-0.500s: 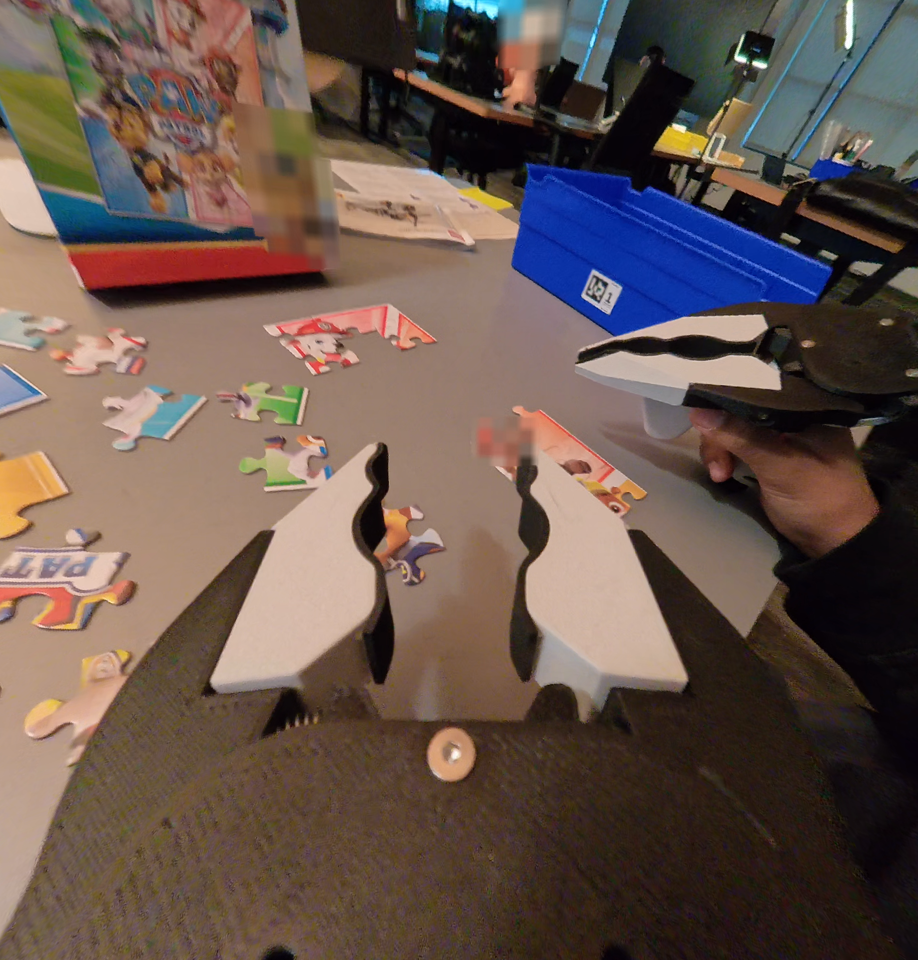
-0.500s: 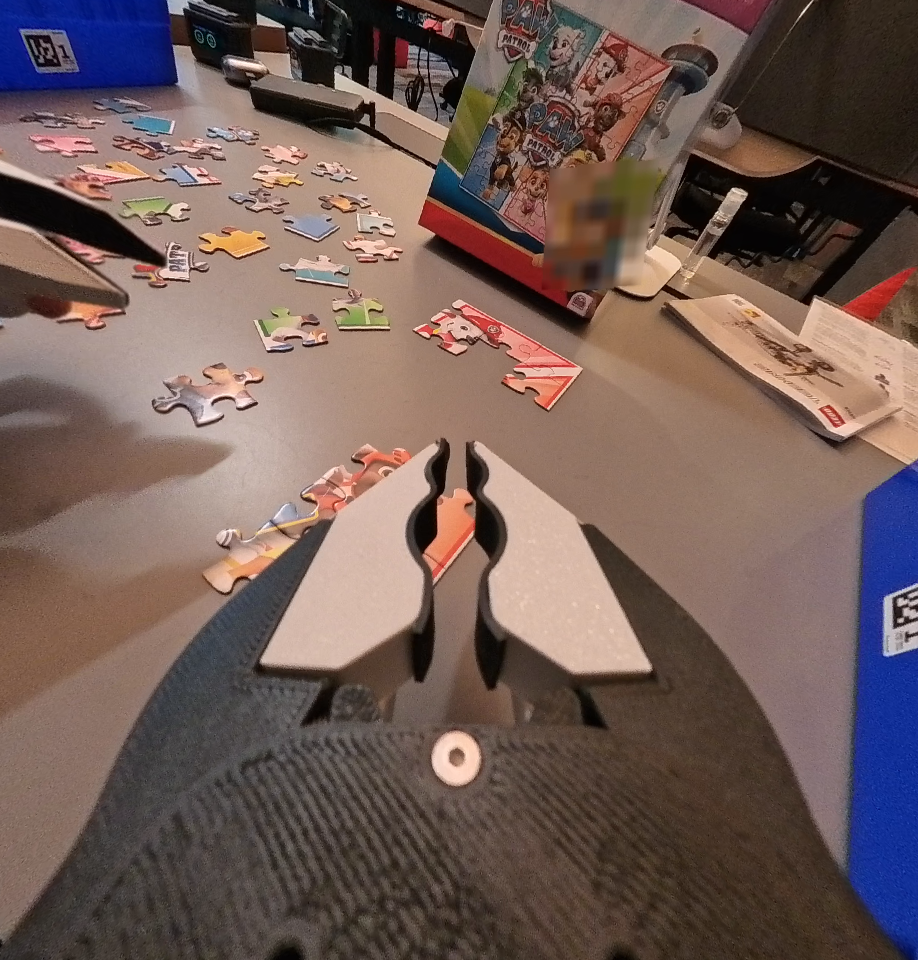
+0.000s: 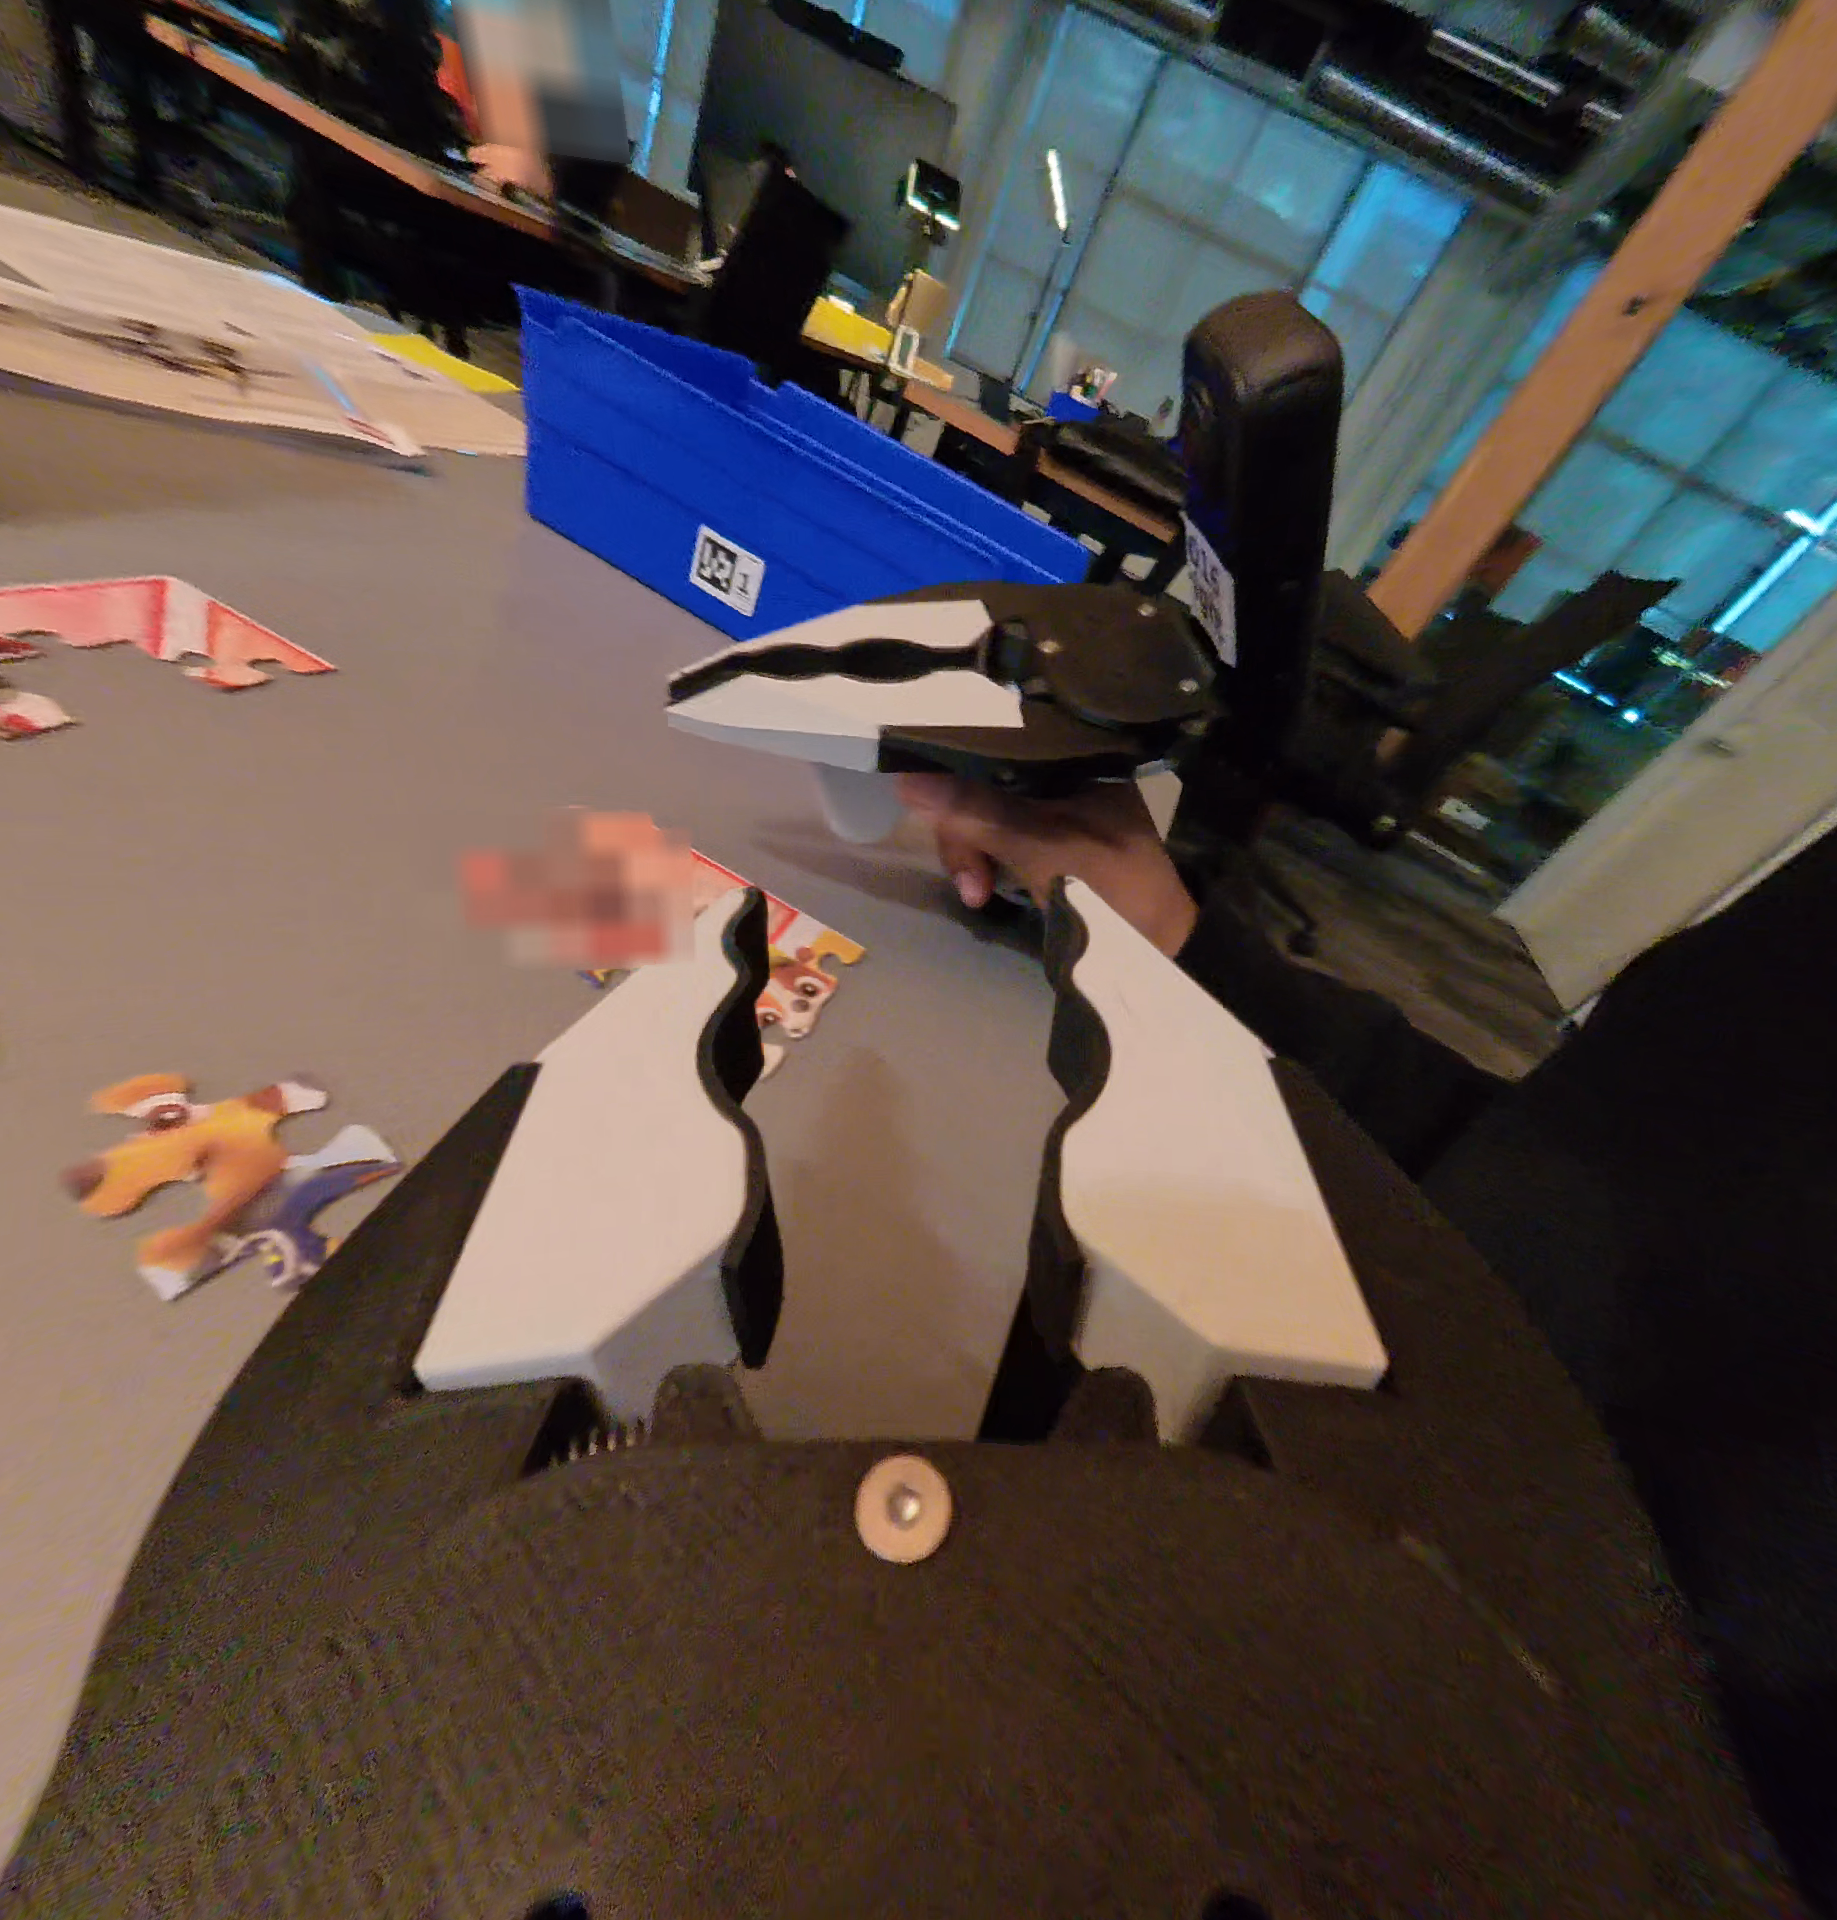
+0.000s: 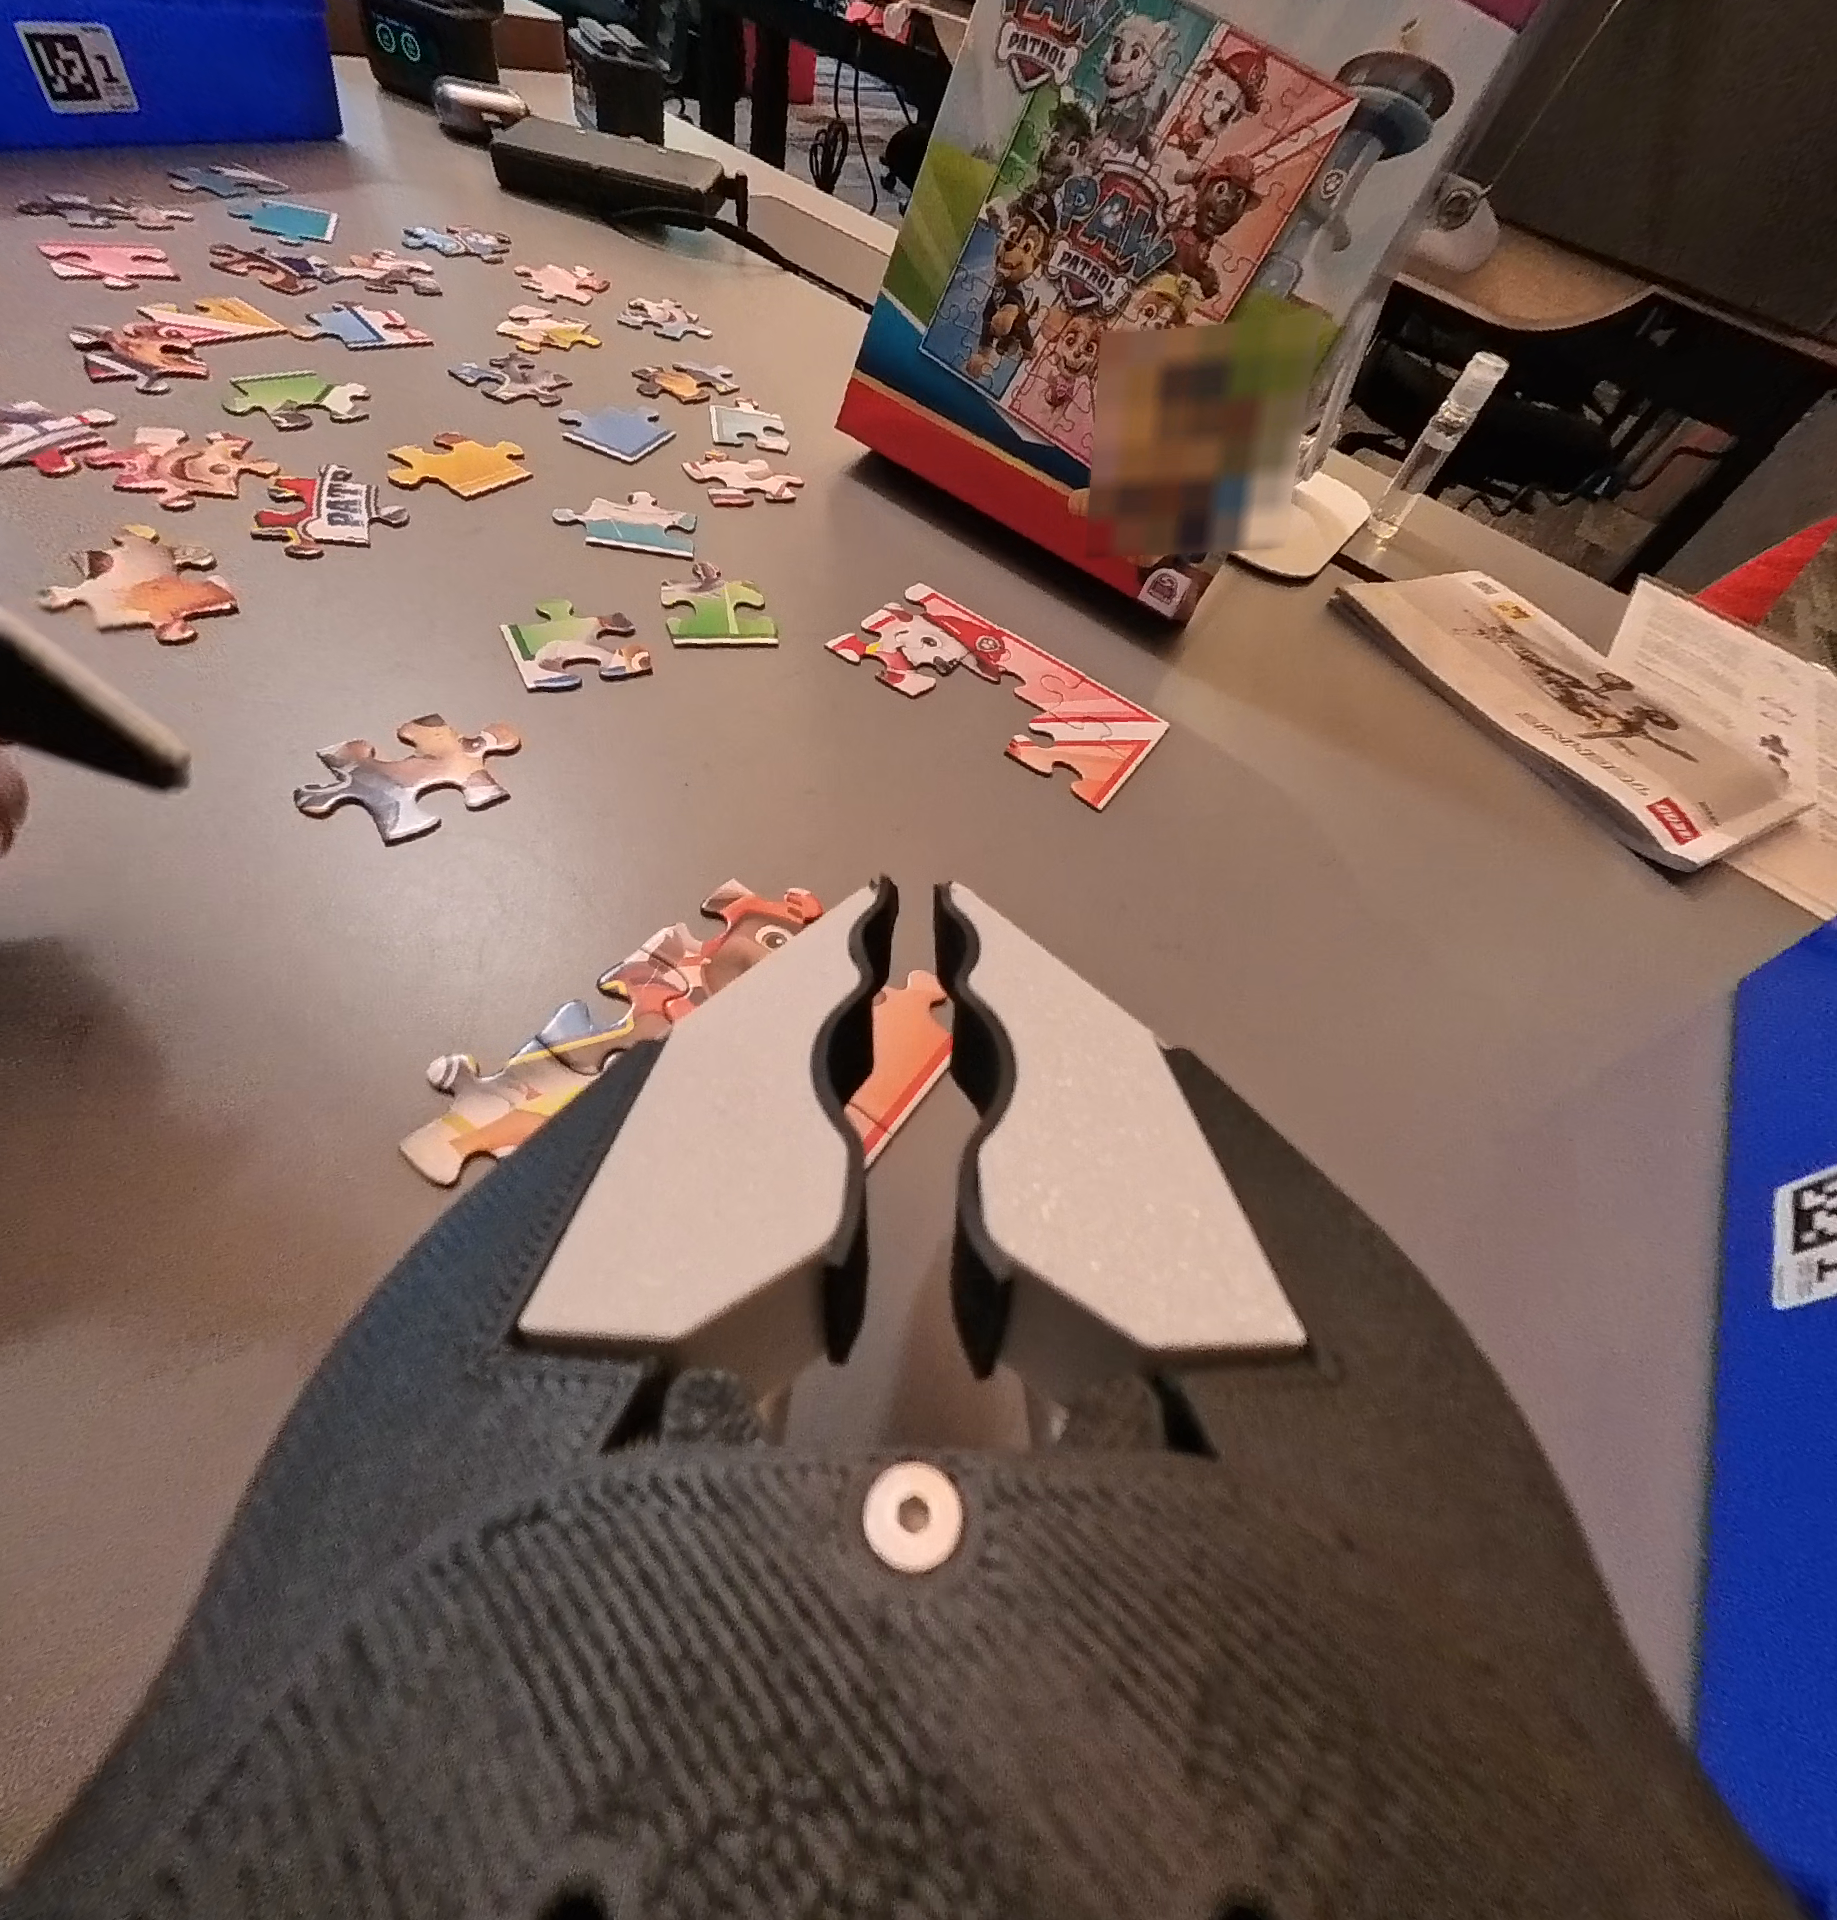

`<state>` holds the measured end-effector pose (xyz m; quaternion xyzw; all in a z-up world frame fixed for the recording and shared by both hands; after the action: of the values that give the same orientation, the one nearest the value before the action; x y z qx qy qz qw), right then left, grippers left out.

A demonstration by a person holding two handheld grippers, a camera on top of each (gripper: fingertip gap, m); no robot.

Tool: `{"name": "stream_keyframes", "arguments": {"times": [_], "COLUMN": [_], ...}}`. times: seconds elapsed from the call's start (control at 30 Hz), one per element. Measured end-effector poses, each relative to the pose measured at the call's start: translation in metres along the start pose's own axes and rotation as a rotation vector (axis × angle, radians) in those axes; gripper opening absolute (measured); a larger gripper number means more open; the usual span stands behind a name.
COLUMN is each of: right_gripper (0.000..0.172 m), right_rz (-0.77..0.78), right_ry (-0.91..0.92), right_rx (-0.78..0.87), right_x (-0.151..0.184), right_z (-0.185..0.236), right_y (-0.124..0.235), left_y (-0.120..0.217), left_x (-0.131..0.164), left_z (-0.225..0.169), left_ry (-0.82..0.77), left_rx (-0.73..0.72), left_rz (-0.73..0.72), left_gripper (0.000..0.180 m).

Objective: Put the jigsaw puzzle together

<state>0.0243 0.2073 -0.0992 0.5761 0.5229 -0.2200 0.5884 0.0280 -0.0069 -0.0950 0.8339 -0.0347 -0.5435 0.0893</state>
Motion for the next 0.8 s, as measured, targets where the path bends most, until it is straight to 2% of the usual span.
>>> {"name": "stream_keyframes", "arguments": {"times": [0.2, 0.33, 0.53, 0.6, 0.7, 0.8], "right_gripper": [0.006, 0.005, 0.003, 0.002, 0.000, 0.000], "right_rz": [0.014, 0.012, -0.094, -0.146, -0.208, -0.215], "right_ry": [0.010, 0.012, -0.063, -0.093, -0.120, -0.123], "right_rx": [0.011, 0.020, 0.015, 0.015, 0.022, 0.025], "right_x": [0.000, -0.001, -0.002, -0.002, -0.001, -0.001], "right_z": [0.000, -0.001, -0.010, -0.014, -0.017, -0.018], "right_y": [-0.002, -0.003, 0.005, 0.010, 0.016, 0.017], "left_y": [0.000, 0.003, 0.036, 0.063, 0.133, 0.209], "left_x": [-0.001, -0.004, -0.019, -0.027, -0.042, -0.039], "left_z": [-0.015, -0.017, 0.005, 0.024, 0.059, 0.088], "left_ry": [0.005, -0.007, 0.006, -0.051, -0.143, -0.127], "left_rx": [0.091, 0.098, 0.042, -0.099, -0.479, -0.831], "left_rz": [-0.012, -0.019, -0.020, -0.035, -0.087, -0.175], "left_gripper": [0.049, 0.050, 0.040, 0.036, 0.028, 0.013]}}
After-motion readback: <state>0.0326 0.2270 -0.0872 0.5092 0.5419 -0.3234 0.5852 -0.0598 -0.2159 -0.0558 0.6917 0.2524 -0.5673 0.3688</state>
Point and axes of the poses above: each gripper's, where its closed fingertips meet, y back along the fingers, x out of its underside, z = x × y across the jaws, the point moved 10 cm from there along y, back along the fingers, and after that the axes turned 7 degrees about z, right-handed, at the moved point
